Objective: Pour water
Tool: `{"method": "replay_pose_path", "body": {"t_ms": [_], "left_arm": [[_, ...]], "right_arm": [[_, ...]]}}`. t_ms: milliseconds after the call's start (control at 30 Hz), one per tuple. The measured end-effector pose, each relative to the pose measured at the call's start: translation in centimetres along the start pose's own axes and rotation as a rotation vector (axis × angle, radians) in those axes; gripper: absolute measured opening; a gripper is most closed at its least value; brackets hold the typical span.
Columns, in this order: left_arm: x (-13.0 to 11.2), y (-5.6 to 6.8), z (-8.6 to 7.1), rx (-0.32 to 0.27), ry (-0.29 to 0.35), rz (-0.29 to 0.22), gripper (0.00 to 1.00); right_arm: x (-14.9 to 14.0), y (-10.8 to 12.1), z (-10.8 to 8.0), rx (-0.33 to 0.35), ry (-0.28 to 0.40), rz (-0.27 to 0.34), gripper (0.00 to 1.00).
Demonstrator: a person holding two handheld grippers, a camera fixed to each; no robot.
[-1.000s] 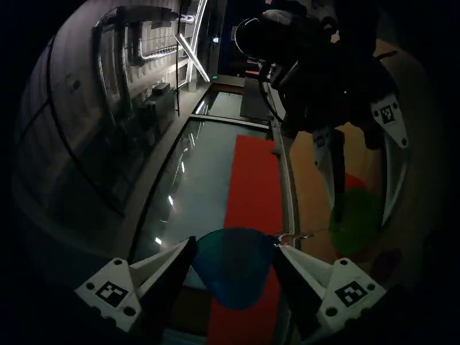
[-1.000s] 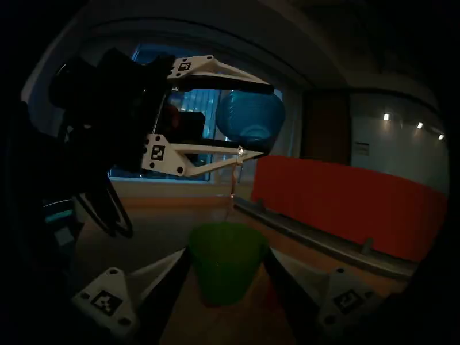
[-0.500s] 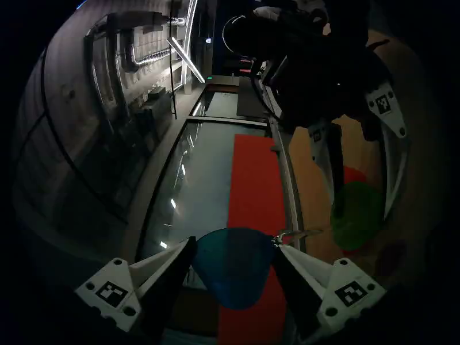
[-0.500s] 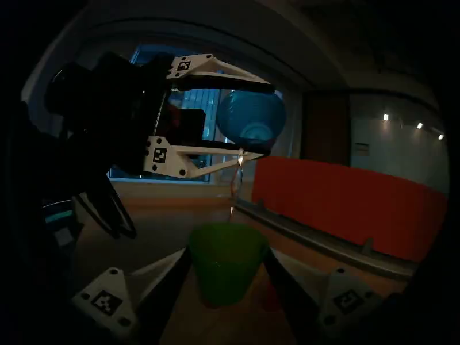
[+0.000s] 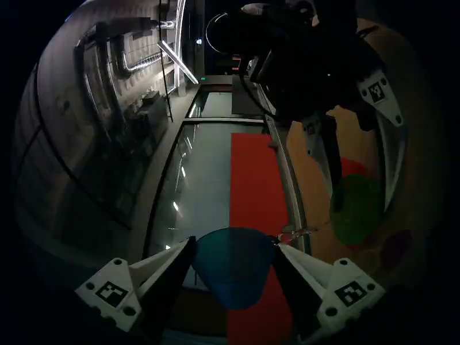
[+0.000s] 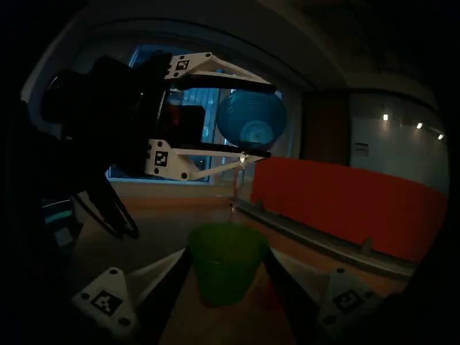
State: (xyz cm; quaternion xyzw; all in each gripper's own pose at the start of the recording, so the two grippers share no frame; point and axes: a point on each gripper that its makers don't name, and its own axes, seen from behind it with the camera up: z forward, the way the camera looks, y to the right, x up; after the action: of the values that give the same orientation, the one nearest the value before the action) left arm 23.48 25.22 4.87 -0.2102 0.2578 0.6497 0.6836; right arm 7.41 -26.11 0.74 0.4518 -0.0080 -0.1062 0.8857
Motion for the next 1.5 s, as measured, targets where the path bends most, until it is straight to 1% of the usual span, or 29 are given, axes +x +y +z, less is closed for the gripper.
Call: {"method": "replay_pose_path", "body": {"t_ms": [267, 400, 600, 800, 967, 1200, 1367, 1500], "left_arm": [[0.6, -0.1, -0.3, 0.004, 0.003, 0.037, 0.9], [0.8, -0.3, -0.3, 0.011, 0.003, 0.065, 0.9], [1.1, -0.3, -0.3, 0.017, 0.006, 0.107, 0.9], [1.6, -0.8, -0.3, 0.034, 0.019, 0.134, 0.9], [1.8, -0.8, -0.4, 0.045, 0.019, 0.155, 0.9], [1.9, -0.1, -0.5, 0.045, 0.016, 0.162, 0.9], [1.8, -0.3, -0.5, 0.043, 0.016, 0.16, 0.9], [1.6, -0.7, -0.4, 0.044, 0.019, 0.149, 0.9]], "right_arm": [[-0.1, 0.1, 0.0, -0.002, 0.001, 0.0, 1.0], [0.0, 0.2, -0.1, -0.003, 0.001, 0.001, 1.0], [0.0, 0.2, -0.1, -0.003, 0.003, 0.0, 1.0], [0.0, 0.1, 0.0, -0.003, 0.003, 0.001, 1.0], [0.1, 0.1, 0.0, -0.001, 0.003, 0.0, 1.0], [0.2, 0.1, 0.1, -0.002, 0.002, -0.001, 1.0], [0.2, 0.2, 0.1, -0.003, 0.003, -0.001, 1.0], [0.3, 0.1, 0.1, -0.003, 0.005, -0.001, 1.0]]}}
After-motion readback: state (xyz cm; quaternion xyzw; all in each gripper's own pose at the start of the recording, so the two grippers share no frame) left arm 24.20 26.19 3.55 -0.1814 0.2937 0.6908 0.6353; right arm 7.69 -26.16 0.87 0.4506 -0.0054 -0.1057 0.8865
